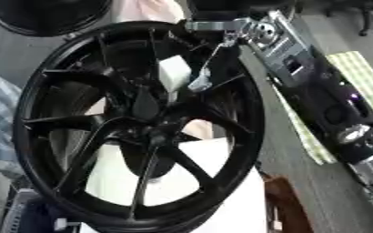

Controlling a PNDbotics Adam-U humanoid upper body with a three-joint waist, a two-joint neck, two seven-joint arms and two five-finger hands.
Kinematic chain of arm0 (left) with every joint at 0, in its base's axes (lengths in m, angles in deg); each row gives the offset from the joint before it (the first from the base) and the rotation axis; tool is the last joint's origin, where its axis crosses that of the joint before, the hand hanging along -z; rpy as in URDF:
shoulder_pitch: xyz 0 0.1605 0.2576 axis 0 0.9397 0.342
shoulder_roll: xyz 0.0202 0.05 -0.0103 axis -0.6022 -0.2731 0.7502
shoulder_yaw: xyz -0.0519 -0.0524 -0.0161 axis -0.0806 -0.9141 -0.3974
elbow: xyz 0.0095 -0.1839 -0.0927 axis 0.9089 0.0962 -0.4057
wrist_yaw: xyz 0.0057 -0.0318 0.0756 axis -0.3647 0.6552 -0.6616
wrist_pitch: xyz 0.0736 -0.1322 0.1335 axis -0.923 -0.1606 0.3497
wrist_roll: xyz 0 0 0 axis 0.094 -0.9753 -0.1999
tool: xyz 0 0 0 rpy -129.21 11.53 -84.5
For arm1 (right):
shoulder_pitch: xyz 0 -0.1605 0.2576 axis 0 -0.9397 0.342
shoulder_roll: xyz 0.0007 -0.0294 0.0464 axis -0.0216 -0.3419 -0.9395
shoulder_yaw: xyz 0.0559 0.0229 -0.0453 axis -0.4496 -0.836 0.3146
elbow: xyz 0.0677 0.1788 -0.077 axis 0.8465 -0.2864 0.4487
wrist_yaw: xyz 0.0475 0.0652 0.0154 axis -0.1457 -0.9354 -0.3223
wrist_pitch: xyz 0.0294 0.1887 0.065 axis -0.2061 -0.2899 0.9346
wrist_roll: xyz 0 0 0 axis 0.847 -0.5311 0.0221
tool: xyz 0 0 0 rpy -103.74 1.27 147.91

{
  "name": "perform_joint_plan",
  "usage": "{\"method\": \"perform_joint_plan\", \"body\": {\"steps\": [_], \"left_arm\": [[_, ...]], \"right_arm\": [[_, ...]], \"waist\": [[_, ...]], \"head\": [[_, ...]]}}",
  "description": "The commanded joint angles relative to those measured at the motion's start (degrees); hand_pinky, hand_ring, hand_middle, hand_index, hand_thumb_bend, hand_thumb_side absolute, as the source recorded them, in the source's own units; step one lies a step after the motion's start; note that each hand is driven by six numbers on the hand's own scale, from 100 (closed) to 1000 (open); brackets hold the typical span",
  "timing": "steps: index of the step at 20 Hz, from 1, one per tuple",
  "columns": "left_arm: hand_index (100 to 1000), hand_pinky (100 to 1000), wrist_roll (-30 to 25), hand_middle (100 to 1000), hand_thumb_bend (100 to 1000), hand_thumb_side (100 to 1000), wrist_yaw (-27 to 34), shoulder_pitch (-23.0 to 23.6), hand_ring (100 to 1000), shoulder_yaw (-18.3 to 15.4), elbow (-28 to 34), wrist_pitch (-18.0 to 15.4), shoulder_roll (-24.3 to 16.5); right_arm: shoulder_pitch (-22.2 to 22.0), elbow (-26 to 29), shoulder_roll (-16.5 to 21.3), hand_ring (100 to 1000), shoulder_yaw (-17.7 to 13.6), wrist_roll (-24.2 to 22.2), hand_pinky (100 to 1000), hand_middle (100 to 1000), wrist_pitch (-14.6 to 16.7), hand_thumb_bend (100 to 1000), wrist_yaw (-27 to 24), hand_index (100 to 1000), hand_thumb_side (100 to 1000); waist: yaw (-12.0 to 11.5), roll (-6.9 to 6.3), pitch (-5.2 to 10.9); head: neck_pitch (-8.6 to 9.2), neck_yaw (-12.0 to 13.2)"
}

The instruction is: Pull the pin out of the wheel hub.

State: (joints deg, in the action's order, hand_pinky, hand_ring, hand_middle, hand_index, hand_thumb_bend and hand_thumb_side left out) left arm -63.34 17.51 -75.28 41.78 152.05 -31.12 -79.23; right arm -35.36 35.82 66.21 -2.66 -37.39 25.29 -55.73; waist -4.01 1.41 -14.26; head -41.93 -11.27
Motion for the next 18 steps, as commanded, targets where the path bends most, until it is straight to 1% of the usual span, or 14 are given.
{"method": "perform_joint_plan", "body": {"steps": [1, 7, 14, 18], "left_arm": [[673, 619, 0.25, 446, 113, 867, -0.12, -0.89, 530, -0.39, 0.81, 0.02, -0.55], [673, 618, 0.25, 445, 114, 867, -0.38, -0.97, 530, -0.30, 1.00, 0.12, -0.39], [673, 618, 0.04, 444, 114, 867, -0.55, -1.08, 528, -0.20, 1.22, 0.21, -0.19], [673, 618, -0.02, 444, 113, 866, -0.75, -1.14, 528, -0.16, 1.26, 0.27, -0.15]], "right_arm": [[1.03, 1.47, 1.30, 657, -0.34, 0.20, 638, 562, -1.13, 556, -0.65, 734, 163], [0.65, 1.71, 1.57, 643, -0.14, 0.17, 636, 521, -1.60, 525, -0.41, 699, 100], [0.25, 0.94, 1.61, 600, -0.20, -0.66, 623, 452, -0.46, 456, 0.87, 642, 100], [0.16, 0.52, 1.49, 582, -0.40, -0.29, 605, 422, -1.01, 461, -0.03, 622, 100]], "waist": [[-0.17, -0.13, 0.82], [-0.33, -0.02, 0.85], [-0.59, 0.02, 0.80], [-0.63, 0.06, 0.80]], "head": [[0.69, -0.06], [0.74, -0.09], [0.93, -0.32], [0.90, -0.43]]}}
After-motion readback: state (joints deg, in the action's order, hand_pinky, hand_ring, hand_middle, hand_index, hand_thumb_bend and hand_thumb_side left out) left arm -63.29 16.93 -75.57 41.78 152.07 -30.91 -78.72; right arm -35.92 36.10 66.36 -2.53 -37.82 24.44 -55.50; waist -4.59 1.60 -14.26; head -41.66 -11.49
